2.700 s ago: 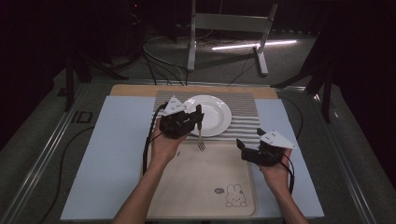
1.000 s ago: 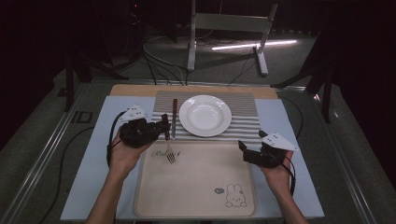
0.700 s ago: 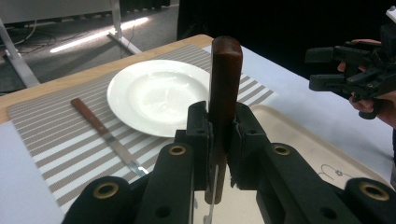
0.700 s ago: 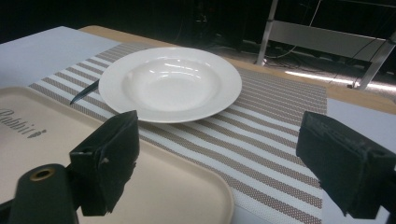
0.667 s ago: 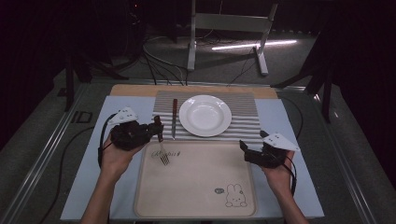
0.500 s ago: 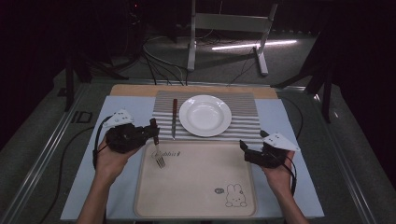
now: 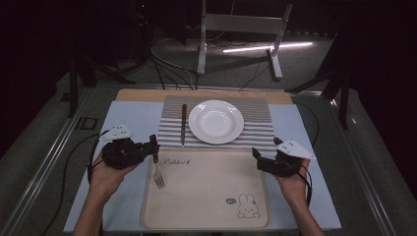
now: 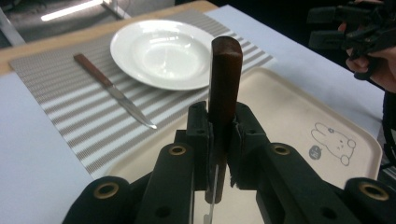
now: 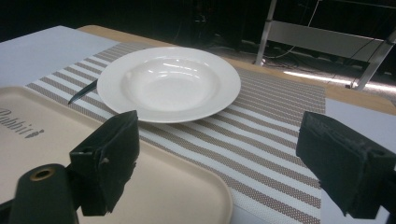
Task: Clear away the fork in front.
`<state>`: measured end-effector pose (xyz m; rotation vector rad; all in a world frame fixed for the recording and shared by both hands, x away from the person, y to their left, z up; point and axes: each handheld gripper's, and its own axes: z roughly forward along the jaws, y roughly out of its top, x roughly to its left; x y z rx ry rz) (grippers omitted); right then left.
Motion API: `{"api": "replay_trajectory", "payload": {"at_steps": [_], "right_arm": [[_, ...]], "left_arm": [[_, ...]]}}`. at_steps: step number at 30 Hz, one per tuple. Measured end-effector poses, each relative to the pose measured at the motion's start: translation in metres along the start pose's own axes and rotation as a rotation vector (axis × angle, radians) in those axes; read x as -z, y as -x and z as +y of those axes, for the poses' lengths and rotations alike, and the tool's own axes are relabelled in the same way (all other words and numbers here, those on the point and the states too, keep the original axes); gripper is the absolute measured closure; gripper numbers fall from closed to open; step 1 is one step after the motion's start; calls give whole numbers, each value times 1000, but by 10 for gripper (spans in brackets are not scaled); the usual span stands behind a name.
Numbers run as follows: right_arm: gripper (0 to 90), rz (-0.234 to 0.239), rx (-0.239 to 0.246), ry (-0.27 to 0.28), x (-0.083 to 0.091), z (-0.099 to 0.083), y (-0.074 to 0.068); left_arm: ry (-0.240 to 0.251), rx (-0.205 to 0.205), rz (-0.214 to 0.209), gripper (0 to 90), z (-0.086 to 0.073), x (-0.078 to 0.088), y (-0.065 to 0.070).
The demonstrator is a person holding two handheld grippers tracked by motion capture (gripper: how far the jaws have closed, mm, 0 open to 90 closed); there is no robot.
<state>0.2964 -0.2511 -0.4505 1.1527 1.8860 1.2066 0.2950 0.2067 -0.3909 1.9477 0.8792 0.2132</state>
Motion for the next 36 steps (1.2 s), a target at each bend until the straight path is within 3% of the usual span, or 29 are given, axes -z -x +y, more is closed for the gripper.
{"api": "replay_trajectory", "payload": {"at_steps": [5,7,14,16,22,36], "right_arm": [[137,-2,2,-1,0,0,0],[137,-3,3,-3,-1,-1,0],[137,-3,5,-7,-1,-1,-1],[137,-2,9,-10,-1,-1,-2],[137,-3,7,-12,-1,-2,-1],[138,-3,7,-13,-2,-3,-2]], "left_arm": [[-46,46,-22,808,-7,-11,-6],[-32,68,-32,807,-9,-15,-10],[-24,75,35,790,-9,-32,-17],[-20,91,25,787,-11,-37,-22],[-76,148,7,767,-27,-56,-33],[-148,199,26,682,-69,-54,-34]]}}
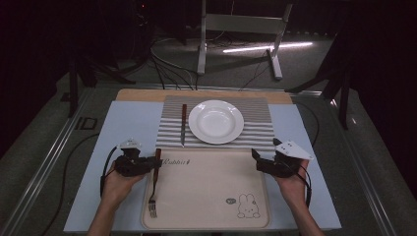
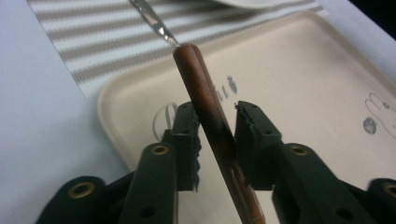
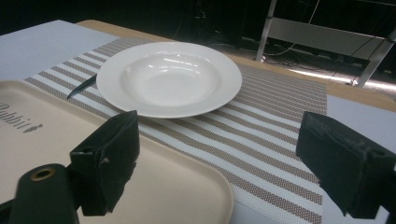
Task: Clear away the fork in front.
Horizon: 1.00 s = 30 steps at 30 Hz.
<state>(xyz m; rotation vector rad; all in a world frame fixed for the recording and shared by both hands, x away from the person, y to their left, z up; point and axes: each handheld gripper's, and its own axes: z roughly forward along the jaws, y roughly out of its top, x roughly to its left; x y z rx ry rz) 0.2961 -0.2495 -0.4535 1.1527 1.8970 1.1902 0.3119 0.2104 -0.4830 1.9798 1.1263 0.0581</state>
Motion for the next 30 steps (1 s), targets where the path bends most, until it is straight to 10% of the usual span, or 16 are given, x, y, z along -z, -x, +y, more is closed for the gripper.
{"api": "replay_trajectory", "payload": {"at_steps": [9,22,30], "right_arm": [[138,-1,-7,2,2,-1,2],[136,-7,-24,2,6,-4,6],[135,-3,-33,9,12,-7,8]], "left_arm": [[27,29,50,644,-3,4,-7],[339,-6,163,392,3,48,-1],[451,-21,262,138,9,72,2]]}}
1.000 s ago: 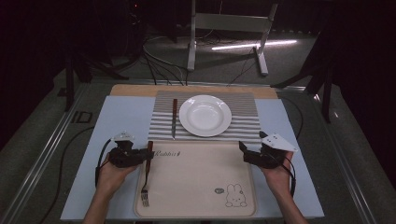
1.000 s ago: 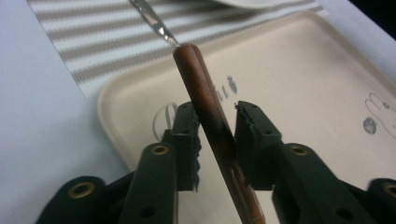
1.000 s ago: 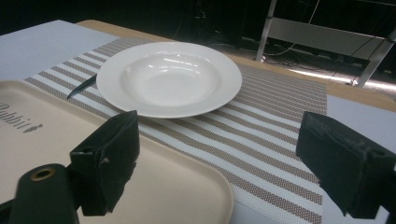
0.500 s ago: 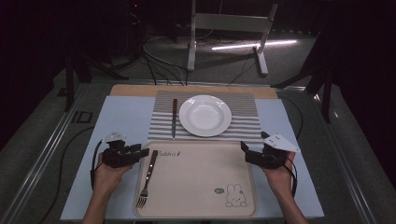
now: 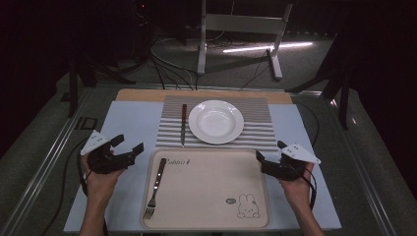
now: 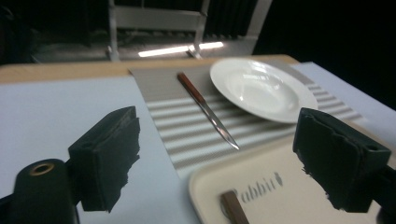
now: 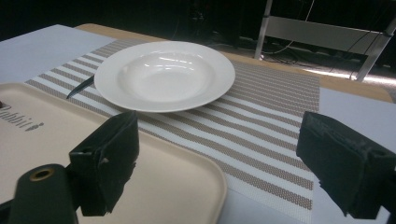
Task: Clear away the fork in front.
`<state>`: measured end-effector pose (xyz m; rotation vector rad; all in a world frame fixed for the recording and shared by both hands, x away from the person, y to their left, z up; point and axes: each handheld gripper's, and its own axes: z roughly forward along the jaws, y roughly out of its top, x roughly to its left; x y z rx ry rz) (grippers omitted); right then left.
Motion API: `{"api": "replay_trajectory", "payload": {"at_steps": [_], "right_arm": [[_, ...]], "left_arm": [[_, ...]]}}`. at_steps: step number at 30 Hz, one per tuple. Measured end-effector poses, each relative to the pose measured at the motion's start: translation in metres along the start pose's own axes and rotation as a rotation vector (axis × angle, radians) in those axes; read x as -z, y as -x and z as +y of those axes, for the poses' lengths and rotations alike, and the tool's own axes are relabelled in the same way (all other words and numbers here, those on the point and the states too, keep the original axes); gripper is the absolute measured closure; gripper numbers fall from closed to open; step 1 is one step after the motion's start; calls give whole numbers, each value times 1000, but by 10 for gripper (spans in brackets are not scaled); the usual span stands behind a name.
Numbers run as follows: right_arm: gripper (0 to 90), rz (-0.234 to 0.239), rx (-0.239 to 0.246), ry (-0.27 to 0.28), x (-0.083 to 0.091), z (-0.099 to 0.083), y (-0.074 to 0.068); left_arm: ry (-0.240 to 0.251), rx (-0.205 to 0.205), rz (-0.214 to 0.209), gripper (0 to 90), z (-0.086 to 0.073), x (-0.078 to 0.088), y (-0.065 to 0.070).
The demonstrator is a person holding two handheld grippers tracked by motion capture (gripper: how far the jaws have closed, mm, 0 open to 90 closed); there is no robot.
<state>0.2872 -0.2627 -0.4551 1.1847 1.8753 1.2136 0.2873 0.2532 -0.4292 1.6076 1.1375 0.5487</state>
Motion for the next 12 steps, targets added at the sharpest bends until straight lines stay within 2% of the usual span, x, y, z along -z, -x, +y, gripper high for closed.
{"api": "replay_trajectory", "payload": {"at_steps": [3,6,12], "right_arm": [[134,0,-9,4,4,-3,2],[134,16,-51,12,8,-6,5],[135,-2,-68,31,22,-15,9]], "left_arm": [[38,4,23,89,4,6,-3],[80,1,47,60,6,10,-5],[113,-13,82,15,4,17,-9]]}}
